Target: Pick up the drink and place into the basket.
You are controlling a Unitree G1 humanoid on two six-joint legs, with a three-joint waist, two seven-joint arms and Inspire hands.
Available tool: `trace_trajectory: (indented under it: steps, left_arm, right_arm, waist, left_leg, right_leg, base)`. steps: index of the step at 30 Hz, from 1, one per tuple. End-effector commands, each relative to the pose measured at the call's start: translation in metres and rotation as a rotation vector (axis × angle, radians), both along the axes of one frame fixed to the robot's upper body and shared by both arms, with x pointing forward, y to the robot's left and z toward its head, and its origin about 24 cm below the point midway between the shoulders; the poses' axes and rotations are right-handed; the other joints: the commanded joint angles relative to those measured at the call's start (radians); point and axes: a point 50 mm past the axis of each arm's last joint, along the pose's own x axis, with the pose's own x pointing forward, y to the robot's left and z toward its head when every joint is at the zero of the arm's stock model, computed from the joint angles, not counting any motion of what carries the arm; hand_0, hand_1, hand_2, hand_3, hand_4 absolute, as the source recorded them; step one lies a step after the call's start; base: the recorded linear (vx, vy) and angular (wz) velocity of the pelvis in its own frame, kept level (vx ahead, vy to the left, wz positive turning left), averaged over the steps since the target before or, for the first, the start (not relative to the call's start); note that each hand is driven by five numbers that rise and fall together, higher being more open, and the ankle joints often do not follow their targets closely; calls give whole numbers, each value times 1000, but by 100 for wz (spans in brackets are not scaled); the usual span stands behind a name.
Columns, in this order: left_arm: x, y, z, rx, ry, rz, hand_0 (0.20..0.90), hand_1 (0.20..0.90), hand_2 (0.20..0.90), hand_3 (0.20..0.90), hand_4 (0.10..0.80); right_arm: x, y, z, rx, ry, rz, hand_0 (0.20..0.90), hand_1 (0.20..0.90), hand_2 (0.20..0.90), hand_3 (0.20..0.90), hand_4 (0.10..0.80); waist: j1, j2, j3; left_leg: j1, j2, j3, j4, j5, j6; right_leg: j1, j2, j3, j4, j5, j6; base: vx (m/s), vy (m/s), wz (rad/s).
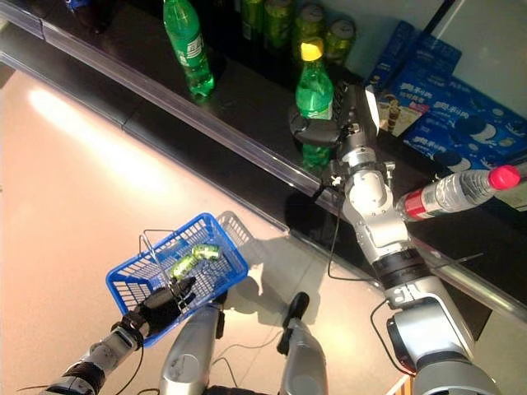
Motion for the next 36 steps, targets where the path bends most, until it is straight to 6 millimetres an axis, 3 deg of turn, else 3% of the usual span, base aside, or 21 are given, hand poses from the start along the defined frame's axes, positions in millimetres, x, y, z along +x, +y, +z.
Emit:
trace_trajectory:
  steps: [1,19,28,36]
  left_arm:
    - [-17,-13,-3,-39,-44,-136,300,300,300,200,100]
    - [-15,-16,-2,-52,-75,-116,300,300,300,200,100]
    - [-29,-16,-8,-79,-81,-41,300,300,300,200,100]
    - [-25,-16,-4,-117,-110,84,300,300,300,200,100]
  right_arm:
    - [-6,18,65,16,-250,82,300,300,300,200,100]
    - [-13,23,66,-60,-309,64,300,300,300,200,100]
    - [-27,21,42,-132,-316,53,300,300,300,200,100]
    - [-48,22,0,-81,-245,106,300,300,300,200,100]
  waist:
    - [-1,-1,-80]
    - [-17,1,-79]
    - [-17,-19,-187]
    - [-27,-46,-372]
  left_leg:
    - [-123,16,-11,97,28,-14]
    - [-72,11,12,30,37,-4]
    - [67,0,51,-166,84,-8]
    - [226,0,57,-317,107,-5]
  right_leg:
    - [47,-60,-2,29,-64,11]
    - [27,-57,7,20,-49,14]
    - [111,-44,-17,-89,-10,41]
    - [209,-16,-30,-141,-5,49]
  base:
    - [0,0,0]
    - [-8,0,0]
    - [0,-1,1]
    - [84,0,5]
